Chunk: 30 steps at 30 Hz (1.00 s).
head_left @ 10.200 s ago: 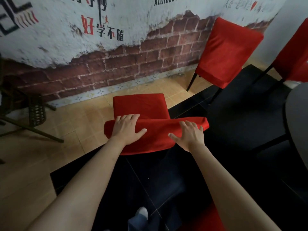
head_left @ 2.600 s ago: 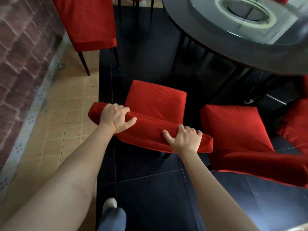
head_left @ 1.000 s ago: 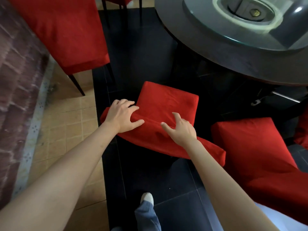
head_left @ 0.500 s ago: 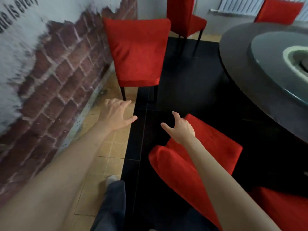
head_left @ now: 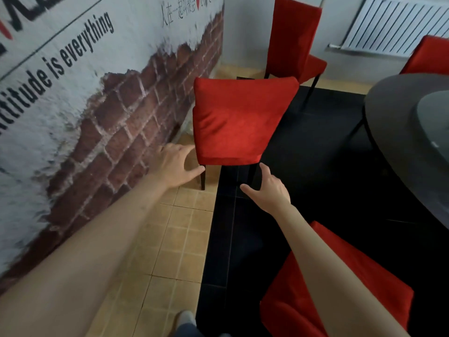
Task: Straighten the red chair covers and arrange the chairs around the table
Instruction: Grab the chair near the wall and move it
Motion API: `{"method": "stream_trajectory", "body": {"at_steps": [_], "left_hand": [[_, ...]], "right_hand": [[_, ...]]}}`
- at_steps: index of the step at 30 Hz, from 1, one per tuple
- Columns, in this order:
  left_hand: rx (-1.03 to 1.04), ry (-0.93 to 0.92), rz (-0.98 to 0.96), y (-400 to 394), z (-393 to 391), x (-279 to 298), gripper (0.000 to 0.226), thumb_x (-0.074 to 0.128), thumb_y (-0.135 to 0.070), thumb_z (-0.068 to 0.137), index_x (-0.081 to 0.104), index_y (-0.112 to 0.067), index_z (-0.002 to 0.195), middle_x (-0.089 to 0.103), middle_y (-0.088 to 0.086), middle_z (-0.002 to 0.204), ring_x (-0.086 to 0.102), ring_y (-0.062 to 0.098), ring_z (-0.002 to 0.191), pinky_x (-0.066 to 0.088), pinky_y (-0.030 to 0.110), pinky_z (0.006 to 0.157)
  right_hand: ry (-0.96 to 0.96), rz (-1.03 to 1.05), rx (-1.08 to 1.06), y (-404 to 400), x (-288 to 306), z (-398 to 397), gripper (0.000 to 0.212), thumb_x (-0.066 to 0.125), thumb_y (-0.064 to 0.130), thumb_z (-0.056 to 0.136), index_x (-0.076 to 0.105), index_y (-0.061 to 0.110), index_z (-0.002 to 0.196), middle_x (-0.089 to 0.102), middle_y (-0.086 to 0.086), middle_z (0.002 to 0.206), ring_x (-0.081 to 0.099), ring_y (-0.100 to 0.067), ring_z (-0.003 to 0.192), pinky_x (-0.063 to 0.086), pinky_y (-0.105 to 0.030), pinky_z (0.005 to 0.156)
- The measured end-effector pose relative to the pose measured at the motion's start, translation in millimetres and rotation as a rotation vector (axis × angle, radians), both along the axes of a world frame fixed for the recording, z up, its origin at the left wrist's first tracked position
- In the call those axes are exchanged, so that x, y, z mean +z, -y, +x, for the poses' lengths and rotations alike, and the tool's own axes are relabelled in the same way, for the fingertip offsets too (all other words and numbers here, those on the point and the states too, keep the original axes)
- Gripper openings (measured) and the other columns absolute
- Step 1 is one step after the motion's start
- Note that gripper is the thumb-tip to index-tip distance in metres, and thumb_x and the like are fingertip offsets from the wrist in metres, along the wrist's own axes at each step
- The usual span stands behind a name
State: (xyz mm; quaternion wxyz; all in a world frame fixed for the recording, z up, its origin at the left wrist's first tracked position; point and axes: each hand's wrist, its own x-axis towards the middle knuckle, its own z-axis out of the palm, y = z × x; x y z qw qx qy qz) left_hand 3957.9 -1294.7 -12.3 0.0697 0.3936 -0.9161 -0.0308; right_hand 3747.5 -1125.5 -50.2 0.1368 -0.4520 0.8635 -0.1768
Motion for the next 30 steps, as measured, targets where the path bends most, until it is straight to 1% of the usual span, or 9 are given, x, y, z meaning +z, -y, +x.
{"method": "stream_trajectory", "body": {"at_steps": [5, 8, 11, 13, 15, 20, 24, 27, 30], "left_hand": [[-0.020, -0.041, 0.069, 56.2, -36.4, 8.8, 0.076, 0.051, -0.066, 0.083, 0.040, -0.021, 0.144, 0.048, 0.007, 0.141, 0.042, 0.027, 0.130, 0.034, 0.045, 0.107], [-0.037, -0.003, 0.053, 89.7, -66.5, 9.9, 0.079, 0.048, -0.069, 0.082, 0.039, -0.021, 0.144, 0.048, 0.006, 0.141, 0.042, 0.027, 0.129, 0.035, 0.045, 0.107], [-0.033, -0.002, 0.050, 125.3, -99.4, 9.8, 0.081, 0.047, -0.071, 0.080, 0.039, -0.020, 0.144, 0.048, 0.006, 0.141, 0.042, 0.027, 0.129, 0.033, 0.047, 0.108], [-0.020, -0.027, 0.039, 149.8, -124.2, 10.3, 0.082, 0.048, -0.070, 0.080, 0.040, -0.020, 0.144, 0.047, 0.006, 0.142, 0.041, 0.026, 0.131, 0.032, 0.047, 0.109], [-0.007, -0.007, 0.018, 171.5, -149.4, 11.4, 0.081, 0.047, -0.071, 0.081, 0.039, -0.020, 0.144, 0.045, 0.004, 0.144, 0.040, 0.025, 0.132, 0.032, 0.046, 0.110], [0.047, -0.074, -0.027, 216.8, -209.0, 12.7, 0.080, 0.046, -0.071, 0.081, 0.038, -0.022, 0.144, 0.041, 0.005, 0.147, 0.037, 0.025, 0.135, 0.031, 0.046, 0.109], [0.050, -0.043, -0.023, 245.0, -244.8, 9.1, 0.081, 0.044, -0.073, 0.081, 0.037, -0.023, 0.144, 0.041, 0.005, 0.148, 0.037, 0.026, 0.135, 0.029, 0.045, 0.110], [0.066, -0.047, 0.034, 265.5, -266.2, 3.1, 0.082, 0.042, -0.073, 0.082, 0.032, -0.023, 0.147, 0.039, 0.005, 0.149, 0.038, 0.026, 0.135, 0.029, 0.045, 0.111], [0.061, -0.028, 0.130, 278.2, -279.4, -4.9, 0.086, 0.042, -0.074, 0.081, 0.026, -0.024, 0.149, 0.037, 0.006, 0.150, 0.039, 0.026, 0.134, 0.031, 0.046, 0.110]], "right_hand": [[0.000, -0.029, -0.013, 62.0, 10.0, -40.4, 0.089, 0.060, 0.062, 0.081, 0.018, 0.022, 0.150, 0.053, -0.009, 0.132, 0.057, -0.026, 0.113, 0.050, -0.036, 0.077], [-0.024, -0.010, 0.005, 100.3, 17.1, -71.9, 0.090, 0.060, 0.062, 0.082, 0.018, 0.021, 0.150, 0.050, -0.010, 0.136, 0.054, -0.027, 0.117, 0.052, -0.041, 0.083], [-0.045, -0.005, 0.030, 141.5, 23.1, -108.9, 0.089, 0.060, 0.062, 0.082, 0.019, 0.021, 0.150, 0.049, -0.011, 0.135, 0.054, -0.028, 0.115, 0.053, -0.045, 0.085], [-0.058, -0.033, 0.040, 168.4, 27.6, -135.6, 0.089, 0.061, 0.061, 0.082, 0.018, 0.022, 0.150, 0.049, -0.011, 0.134, 0.053, -0.029, 0.116, 0.053, -0.044, 0.084], [-0.077, -0.039, 0.047, 191.1, 31.8, -161.7, 0.090, 0.062, 0.060, 0.081, 0.018, 0.023, 0.150, 0.049, -0.010, 0.134, 0.051, -0.029, 0.120, 0.052, -0.044, 0.086], [-0.194, -0.042, 0.080, 240.2, 39.1, -220.0, 0.089, 0.063, 0.059, 0.081, 0.023, 0.021, 0.150, 0.046, -0.009, 0.141, 0.042, -0.028, 0.129, 0.045, -0.045, 0.098], [-0.269, -0.036, 0.133, 275.8, 44.5, -247.9, 0.092, 0.064, 0.061, 0.078, 0.023, 0.020, 0.150, 0.039, -0.007, 0.148, 0.033, -0.028, 0.137, 0.036, -0.045, 0.106], [-0.284, 0.026, 0.169, 301.2, 47.5, -264.8, 0.101, 0.065, 0.066, 0.074, 0.017, 0.023, 0.152, 0.034, -0.006, 0.152, 0.027, -0.029, 0.140, 0.030, -0.048, 0.111], [-0.282, 0.097, 0.195, 320.0, 46.6, -279.6, 0.108, 0.064, 0.073, 0.069, 0.015, 0.025, 0.152, 0.037, -0.003, 0.149, 0.029, -0.028, 0.139, 0.027, -0.049, 0.111]]}}
